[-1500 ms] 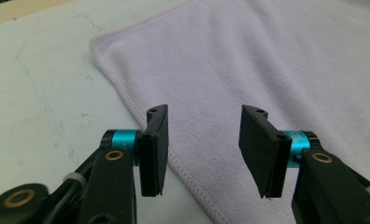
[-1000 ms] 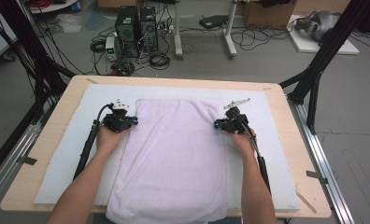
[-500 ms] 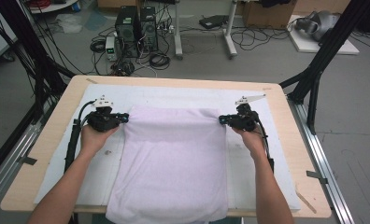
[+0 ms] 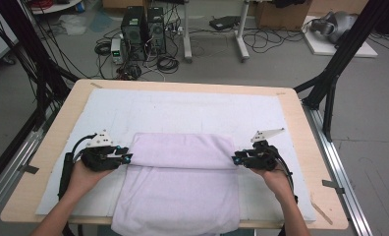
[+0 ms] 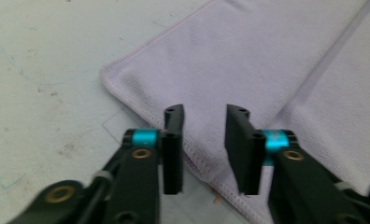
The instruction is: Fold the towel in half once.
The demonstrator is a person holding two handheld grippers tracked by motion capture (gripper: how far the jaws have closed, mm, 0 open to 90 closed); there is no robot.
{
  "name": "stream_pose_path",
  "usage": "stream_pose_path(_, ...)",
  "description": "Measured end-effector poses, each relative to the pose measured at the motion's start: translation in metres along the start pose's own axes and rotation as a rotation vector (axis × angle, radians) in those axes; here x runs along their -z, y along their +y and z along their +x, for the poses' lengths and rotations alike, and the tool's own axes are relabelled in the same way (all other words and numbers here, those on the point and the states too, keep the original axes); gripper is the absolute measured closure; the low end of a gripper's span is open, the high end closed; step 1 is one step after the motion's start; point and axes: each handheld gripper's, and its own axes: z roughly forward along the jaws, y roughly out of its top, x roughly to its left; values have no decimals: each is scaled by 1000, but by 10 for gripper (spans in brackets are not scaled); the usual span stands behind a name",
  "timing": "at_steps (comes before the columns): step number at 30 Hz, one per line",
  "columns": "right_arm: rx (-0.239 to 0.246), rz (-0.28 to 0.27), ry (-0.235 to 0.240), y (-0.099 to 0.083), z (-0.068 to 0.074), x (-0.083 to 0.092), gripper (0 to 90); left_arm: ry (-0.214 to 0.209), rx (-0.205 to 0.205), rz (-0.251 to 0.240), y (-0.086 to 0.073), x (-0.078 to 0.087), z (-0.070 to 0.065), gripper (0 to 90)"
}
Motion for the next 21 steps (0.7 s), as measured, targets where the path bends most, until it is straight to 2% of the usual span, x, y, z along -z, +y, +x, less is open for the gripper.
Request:
stream_pose_path(3, -2, -33, -43, 8, -4, 4, 568, 20, 33, -19, 9, -1, 10, 559)
stream_pose_path(7, 16, -41, -94, 28, -13, -1, 507, 42, 73, -31, 16, -17, 27, 561)
stream_pose_path(9, 5, -53, -105, 33, -21, -8, 490, 55, 99, 7, 19, -34, 38, 575)
stream_pose_path(12, -25, -24, -126, 38, -34, -24, 474, 63, 114, 37, 25, -53, 47, 575)
stream_pose_path(16, -50, 25, -147, 38, -46, -46, 475, 58, 114, 103, 31, -74, 52, 545)
stream_pose_path(17, -52, 42, -148, 38, -47, -50, 491, 59, 107, 119, 30, -78, 51, 562)
stream_pose_path(18, -50, 63, -147, 37, -47, -55, 514, 70, 87, 125, 28, -81, 49, 618)
stream_pose_path(20, -9, 74, -197, 35, -43, -58, 600, 82, 74, 128, 29, -81, 49, 723)
stream_pose_path(21, 0, 74, -203, 35, -42, -58, 640, 68, 75, 127, 29, -81, 49, 806)
